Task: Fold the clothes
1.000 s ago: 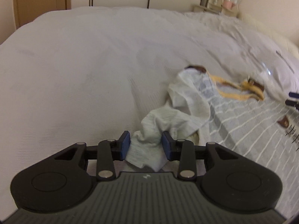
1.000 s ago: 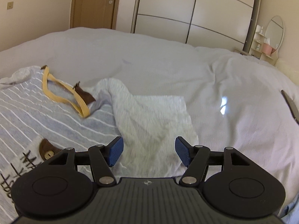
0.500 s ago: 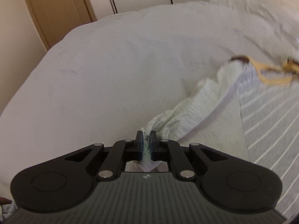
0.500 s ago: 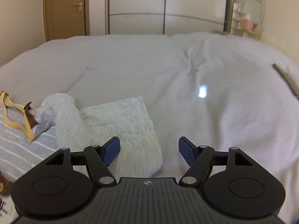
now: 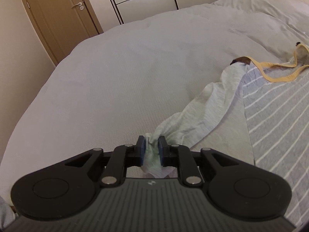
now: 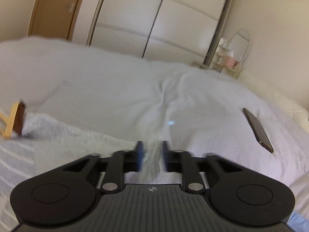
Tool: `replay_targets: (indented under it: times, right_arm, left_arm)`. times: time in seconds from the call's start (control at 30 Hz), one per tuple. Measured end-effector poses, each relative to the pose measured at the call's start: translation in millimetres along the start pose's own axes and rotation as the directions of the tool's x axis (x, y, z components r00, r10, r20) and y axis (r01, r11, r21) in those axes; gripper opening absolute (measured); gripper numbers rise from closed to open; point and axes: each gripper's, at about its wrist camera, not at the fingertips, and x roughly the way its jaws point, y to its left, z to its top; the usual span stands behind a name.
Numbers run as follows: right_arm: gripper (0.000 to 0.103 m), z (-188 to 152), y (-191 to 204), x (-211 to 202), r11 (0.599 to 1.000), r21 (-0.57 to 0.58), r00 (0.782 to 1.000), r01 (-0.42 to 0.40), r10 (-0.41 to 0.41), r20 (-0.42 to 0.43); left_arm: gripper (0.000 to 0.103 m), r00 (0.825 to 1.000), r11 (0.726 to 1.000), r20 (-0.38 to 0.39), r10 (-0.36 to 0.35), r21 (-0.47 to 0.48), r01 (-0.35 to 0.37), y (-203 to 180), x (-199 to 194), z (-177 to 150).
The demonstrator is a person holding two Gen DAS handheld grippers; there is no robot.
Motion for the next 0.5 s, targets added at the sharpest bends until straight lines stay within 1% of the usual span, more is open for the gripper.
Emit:
replay_targets:
  times: [0.03, 0.07, 0.13, 0.2, 0.3, 0.33, 0.37, 0.4, 0.5]
  right_arm:
    - [0.036, -1, -4, 0, 1.000, 0.011, 1.000, -0.003, 0.004, -0.022]
    - [0.036, -3, -11, -2, 0.999, 0.047, 0.999, -0.011, 0.012, -0.030]
    - [0.041, -8, -25, -12, 0.992, 0.119, 0.999, -0.034, 0.039, -0.038]
    - [0.047, -17, -35, -22, 0.984, 0.162, 0.994, -0.078, 0.089, -0.056]
    - [0.057, -36, -47, -29, 0.953, 0.242, 0.972, -0.183, 0.212, -0.102]
    - [0.063, -43, -50, -30, 0.941, 0.267, 0.962, -0.209, 0.246, -0.116]
    - [0.065, -49, -50, -31, 0.934, 0.287, 0.958, -0.212, 0.257, -0.129]
    - [0.067, -54, -51, -30, 0.925, 0.312, 0.952, -0.218, 0.272, -0.139]
    - [0.067, -63, -59, -18, 0.852, 0.444, 0.924, -0.279, 0.364, -0.117]
  left_arm:
    - [0.019, 1.000, 1.000, 0.001, 0.007, -0.007, -0.007, 1, -3, 0]
    - [0.020, 1.000, 1.000, 0.005, 0.012, -0.014, -0.012, 3, -8, -1]
    - [0.020, 1.000, 0.999, 0.016, 0.021, -0.029, -0.021, 7, -20, -3]
    - [0.020, 0.999, 0.999, 0.037, 0.023, -0.040, -0.022, 8, -32, -4]
    - [0.023, 0.997, 0.999, 0.071, -0.008, -0.050, 0.012, 6, -48, -6]
    - [0.024, 0.997, 0.999, 0.073, -0.020, -0.042, 0.023, 2, -50, -7]
    - [0.024, 0.997, 0.999, 0.072, -0.030, -0.030, 0.032, -3, -51, -8]
    - [0.024, 0.997, 0.999, 0.071, -0.040, -0.018, 0.041, -9, -52, -10]
    - [0.024, 0.997, 0.998, 0.056, -0.061, 0.029, 0.060, -28, -47, -14]
